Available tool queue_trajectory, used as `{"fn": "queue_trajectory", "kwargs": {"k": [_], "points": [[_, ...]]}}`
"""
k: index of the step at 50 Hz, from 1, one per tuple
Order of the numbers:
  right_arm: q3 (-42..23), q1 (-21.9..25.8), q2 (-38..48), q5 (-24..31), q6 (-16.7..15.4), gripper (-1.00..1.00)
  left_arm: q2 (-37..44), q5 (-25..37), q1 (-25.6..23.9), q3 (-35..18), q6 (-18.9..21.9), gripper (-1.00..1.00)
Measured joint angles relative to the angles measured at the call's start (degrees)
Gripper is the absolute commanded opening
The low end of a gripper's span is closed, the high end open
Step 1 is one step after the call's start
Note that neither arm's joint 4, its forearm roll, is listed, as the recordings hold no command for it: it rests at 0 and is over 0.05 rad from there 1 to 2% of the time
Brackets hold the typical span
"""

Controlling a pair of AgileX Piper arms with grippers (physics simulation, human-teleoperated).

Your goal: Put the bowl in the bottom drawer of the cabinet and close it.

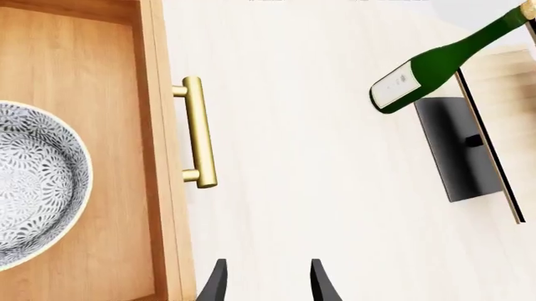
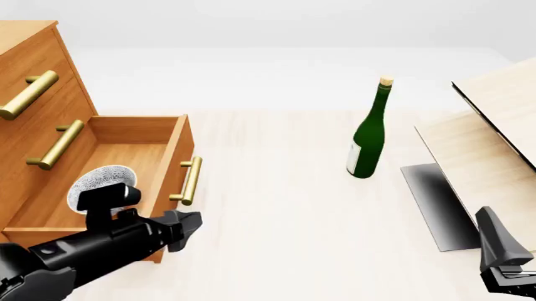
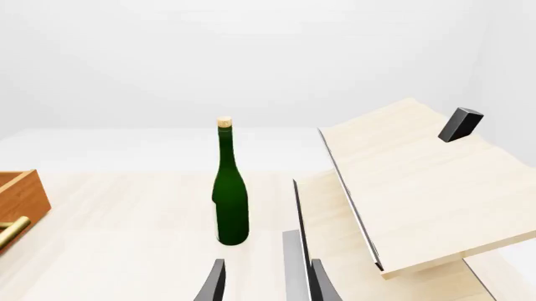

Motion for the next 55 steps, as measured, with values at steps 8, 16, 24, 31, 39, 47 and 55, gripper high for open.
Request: {"fn": "queue_trajectory", "kwargs": {"k": [8,16,24,31,39,47,55], "points": [[0.0,0.0,0.0,0.0,0.0,1.0,0.1,-0.3,1.0,0.3,-0.1,1.0],[0.0,0.0,0.0,0.0,0.0,1.0,0.2,-0.7,1.9,0.6,-0.1,1.0],[0.0,0.0,0.0,0.0,0.0,1.0,0.0,-0.6,3.8,0.8,0.9,1.0],[0.0,0.0,0.0,0.0,0.0,1.0,-0.4,0.4,6.0,0.9,2.9,1.0],[0.0,0.0,0.0,0.0,0.0,1.0,-1.2,2.0,8.4,0.9,5.7,1.0],[0.0,0.0,0.0,0.0,0.0,1.0,-2.2,3.8,11.0,1.1,8.3,1.0],[0.0,0.0,0.0,0.0,0.0,1.0,-3.5,5.4,13.5,1.6,10.2,1.0]]}}
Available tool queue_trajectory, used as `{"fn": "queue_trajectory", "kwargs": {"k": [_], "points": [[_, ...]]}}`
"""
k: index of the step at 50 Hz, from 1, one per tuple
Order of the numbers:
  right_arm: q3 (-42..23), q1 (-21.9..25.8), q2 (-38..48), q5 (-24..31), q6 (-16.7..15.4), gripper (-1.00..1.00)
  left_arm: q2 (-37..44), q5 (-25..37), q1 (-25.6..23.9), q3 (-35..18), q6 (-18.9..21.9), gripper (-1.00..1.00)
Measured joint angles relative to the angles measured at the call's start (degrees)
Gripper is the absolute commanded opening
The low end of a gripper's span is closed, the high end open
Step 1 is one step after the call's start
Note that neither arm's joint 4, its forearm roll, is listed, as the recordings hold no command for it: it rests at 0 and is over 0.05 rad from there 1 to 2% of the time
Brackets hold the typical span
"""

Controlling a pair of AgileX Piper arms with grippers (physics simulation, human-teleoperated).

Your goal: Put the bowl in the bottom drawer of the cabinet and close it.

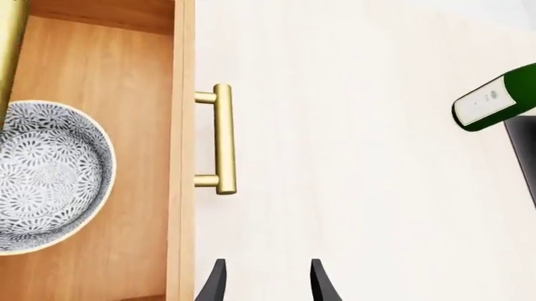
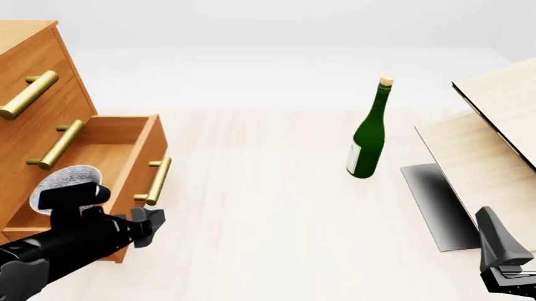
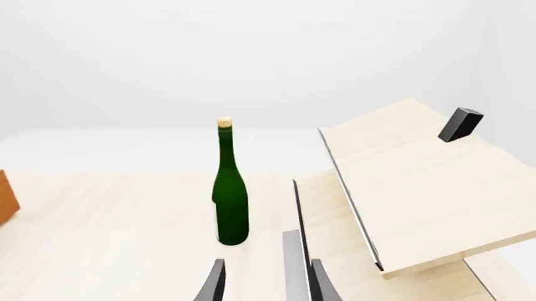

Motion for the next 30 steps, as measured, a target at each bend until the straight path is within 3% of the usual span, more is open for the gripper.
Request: {"fn": "queue_trajectory", "kwargs": {"k": [30], "points": [[0.0,0.0,0.0,0.0,0.0,1.0,-1.7,0.8,7.5,2.1,3.4,1.0]]}}
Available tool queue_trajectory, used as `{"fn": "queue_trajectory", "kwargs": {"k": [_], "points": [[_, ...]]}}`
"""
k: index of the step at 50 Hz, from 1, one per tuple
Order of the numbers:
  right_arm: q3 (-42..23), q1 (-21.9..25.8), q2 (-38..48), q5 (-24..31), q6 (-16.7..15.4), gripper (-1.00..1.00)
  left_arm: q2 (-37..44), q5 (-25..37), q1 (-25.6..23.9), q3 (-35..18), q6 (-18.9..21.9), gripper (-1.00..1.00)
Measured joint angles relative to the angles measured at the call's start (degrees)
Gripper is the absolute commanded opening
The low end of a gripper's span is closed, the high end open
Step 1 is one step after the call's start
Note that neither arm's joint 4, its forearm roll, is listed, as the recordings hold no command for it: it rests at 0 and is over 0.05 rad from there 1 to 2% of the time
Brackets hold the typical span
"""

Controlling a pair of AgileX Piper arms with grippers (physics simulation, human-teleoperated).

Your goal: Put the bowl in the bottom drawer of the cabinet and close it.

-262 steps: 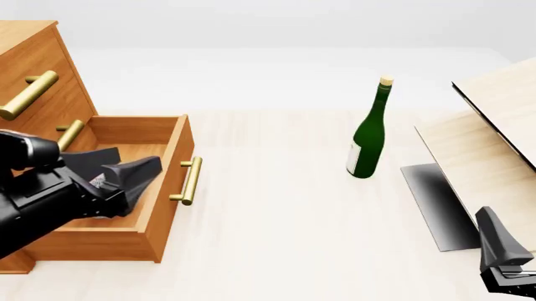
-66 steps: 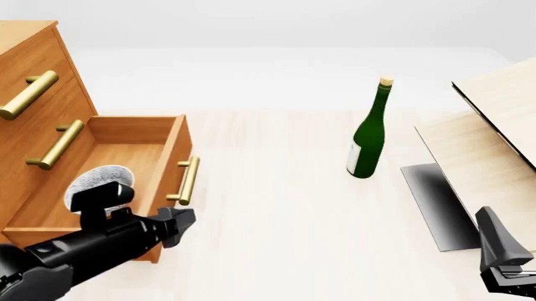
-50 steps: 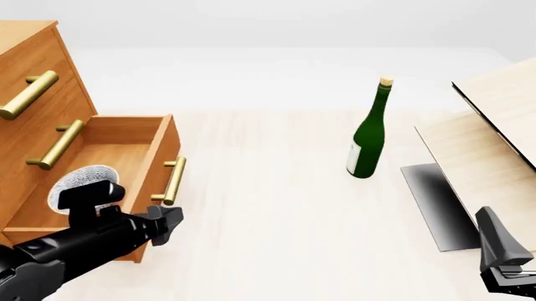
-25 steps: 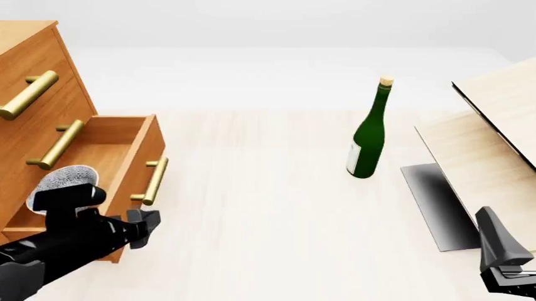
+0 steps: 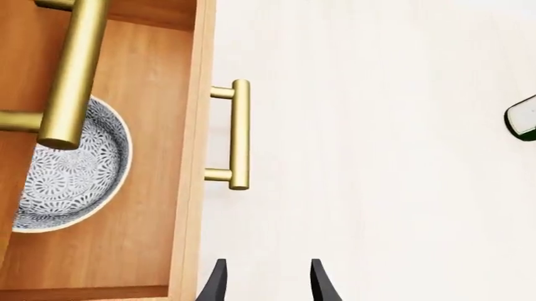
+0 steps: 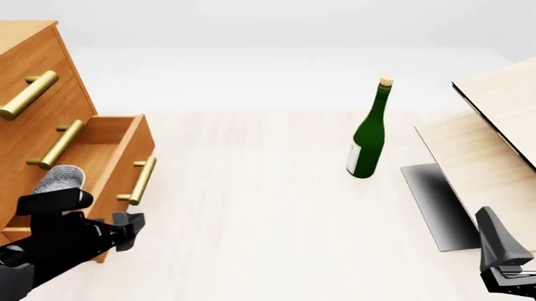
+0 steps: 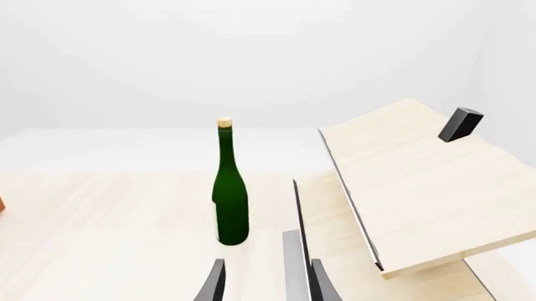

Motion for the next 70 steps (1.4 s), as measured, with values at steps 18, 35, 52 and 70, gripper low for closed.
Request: {"fn": "queue_trajectory", "kwargs": {"k": [18,35,52,70], "points": [[0.0,0.0,0.0,0.0,0.0,1.0,1.4,-1.5,3.6,0.4,0.9,1.0],[0.0,0.0,0.0,0.0,0.0,1.0,2.6,-2.6,6.5,0.5,1.8,1.0],[0.0,0.0,0.0,0.0,0.0,1.0,4.4,-4.0,9.2,0.5,2.0,1.0],[0.0,0.0,0.0,0.0,0.0,1.0,6.2,-5.7,12.8,0.4,3.1,1.0]]}}
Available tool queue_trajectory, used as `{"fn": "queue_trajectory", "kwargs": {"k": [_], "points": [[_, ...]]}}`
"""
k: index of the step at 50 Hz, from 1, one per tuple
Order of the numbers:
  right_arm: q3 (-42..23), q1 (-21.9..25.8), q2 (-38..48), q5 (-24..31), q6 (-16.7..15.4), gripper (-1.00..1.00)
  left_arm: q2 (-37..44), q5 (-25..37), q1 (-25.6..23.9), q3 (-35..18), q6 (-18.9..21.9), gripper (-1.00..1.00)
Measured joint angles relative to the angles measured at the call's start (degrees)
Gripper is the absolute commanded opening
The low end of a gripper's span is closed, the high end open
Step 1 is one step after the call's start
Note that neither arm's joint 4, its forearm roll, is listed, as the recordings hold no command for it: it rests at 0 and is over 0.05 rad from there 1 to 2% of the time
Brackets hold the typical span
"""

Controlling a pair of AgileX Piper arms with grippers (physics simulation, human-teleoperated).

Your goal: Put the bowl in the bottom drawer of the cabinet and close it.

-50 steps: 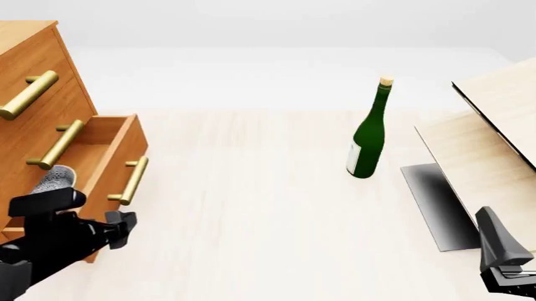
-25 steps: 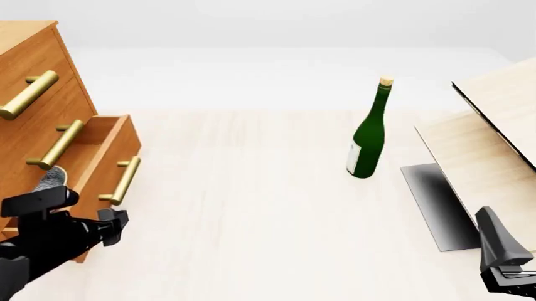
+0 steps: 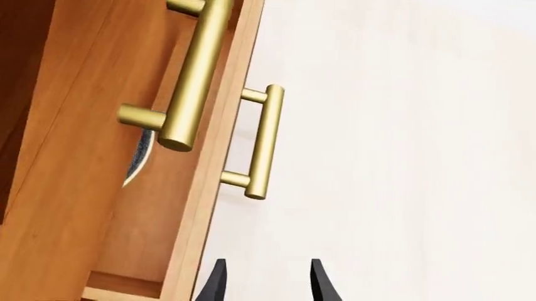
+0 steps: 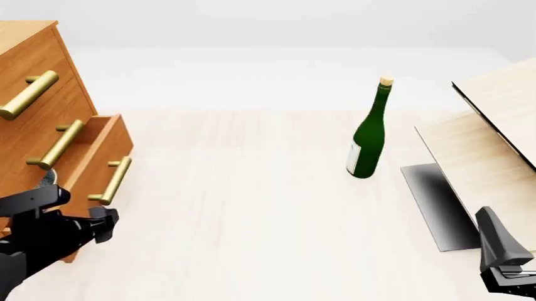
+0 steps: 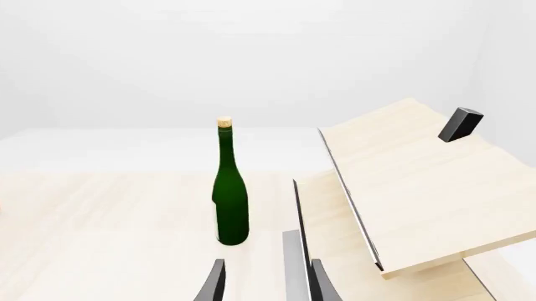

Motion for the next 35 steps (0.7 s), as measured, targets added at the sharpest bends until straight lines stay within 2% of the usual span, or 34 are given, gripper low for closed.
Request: {"fn": "queue_trajectory", "kwargs": {"k": [35], "points": [[0.0,0.0,0.0,0.0,0.0,1.0,3.2,-4.3,8.5,0.1,6.1,1.0]]}}
